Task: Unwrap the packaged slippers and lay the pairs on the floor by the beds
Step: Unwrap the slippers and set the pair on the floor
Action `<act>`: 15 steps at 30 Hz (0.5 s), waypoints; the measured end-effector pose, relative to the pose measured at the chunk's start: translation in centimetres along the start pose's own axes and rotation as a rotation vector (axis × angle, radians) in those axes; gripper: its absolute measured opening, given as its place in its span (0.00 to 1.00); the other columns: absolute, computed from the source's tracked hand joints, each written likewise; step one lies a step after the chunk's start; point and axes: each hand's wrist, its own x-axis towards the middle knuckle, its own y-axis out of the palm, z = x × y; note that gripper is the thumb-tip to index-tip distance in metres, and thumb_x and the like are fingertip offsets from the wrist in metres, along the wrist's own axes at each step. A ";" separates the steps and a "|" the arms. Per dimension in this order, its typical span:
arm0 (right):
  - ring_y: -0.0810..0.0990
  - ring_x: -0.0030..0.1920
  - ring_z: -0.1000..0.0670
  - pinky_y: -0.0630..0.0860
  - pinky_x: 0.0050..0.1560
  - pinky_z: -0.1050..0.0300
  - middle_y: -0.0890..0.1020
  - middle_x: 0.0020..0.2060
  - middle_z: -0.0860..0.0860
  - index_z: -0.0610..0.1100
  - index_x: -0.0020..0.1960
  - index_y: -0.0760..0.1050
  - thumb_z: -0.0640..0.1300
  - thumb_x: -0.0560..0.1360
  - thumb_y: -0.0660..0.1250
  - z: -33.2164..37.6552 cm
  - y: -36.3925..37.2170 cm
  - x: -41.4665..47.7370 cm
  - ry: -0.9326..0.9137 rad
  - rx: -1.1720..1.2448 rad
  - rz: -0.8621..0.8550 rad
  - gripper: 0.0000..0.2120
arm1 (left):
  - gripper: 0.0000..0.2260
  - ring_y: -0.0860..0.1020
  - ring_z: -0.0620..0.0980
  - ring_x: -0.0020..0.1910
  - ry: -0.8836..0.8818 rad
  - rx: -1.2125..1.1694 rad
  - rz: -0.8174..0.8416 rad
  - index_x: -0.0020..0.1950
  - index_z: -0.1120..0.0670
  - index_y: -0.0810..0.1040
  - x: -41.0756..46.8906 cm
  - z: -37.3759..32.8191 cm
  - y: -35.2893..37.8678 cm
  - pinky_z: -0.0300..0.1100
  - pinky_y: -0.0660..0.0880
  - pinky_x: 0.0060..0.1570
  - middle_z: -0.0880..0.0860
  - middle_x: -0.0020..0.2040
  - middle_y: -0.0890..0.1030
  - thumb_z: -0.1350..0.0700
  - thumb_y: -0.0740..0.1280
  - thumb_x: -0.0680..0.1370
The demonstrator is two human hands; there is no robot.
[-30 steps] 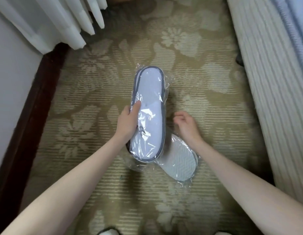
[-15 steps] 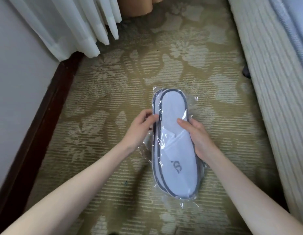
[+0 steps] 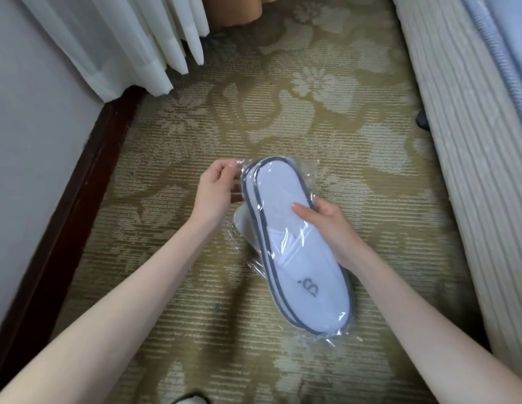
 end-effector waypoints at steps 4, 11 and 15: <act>0.85 0.48 0.46 0.82 0.48 0.51 0.86 0.48 0.47 0.46 0.54 0.79 0.44 0.76 0.68 0.6 -0.3 0.8 0.015 0.243 -0.207 0.08 | 0.06 0.81 0.44 0.38 -0.096 0.162 0.312 0.54 0.49 0.76 -2.0 1.6 0.7 0.38 0.78 0.40 0.48 0.46 0.82 0.52 0.61 0.80; 0.86 0.42 0.50 0.82 0.36 0.56 0.87 0.45 0.50 0.45 0.56 0.79 0.47 0.75 0.69 1.9 -3.0 1.4 -0.032 0.470 -0.468 0.11 | 0.05 0.76 0.40 0.33 -0.174 0.192 0.580 0.46 0.55 0.77 -5.3 4.6 -0.2 0.31 0.73 0.37 0.48 0.38 0.78 0.59 0.63 0.80; 0.86 0.42 0.50 0.82 0.36 0.55 0.87 0.42 0.52 0.47 0.54 0.79 0.50 0.75 0.70 1.2 -3.5 1.2 0.006 0.485 -0.533 0.11 | 0.03 0.82 0.51 0.37 -0.289 0.194 0.634 0.49 0.56 0.76 -5.6 4.3 -1.4 0.38 0.79 0.33 0.53 0.41 0.81 0.59 0.63 0.80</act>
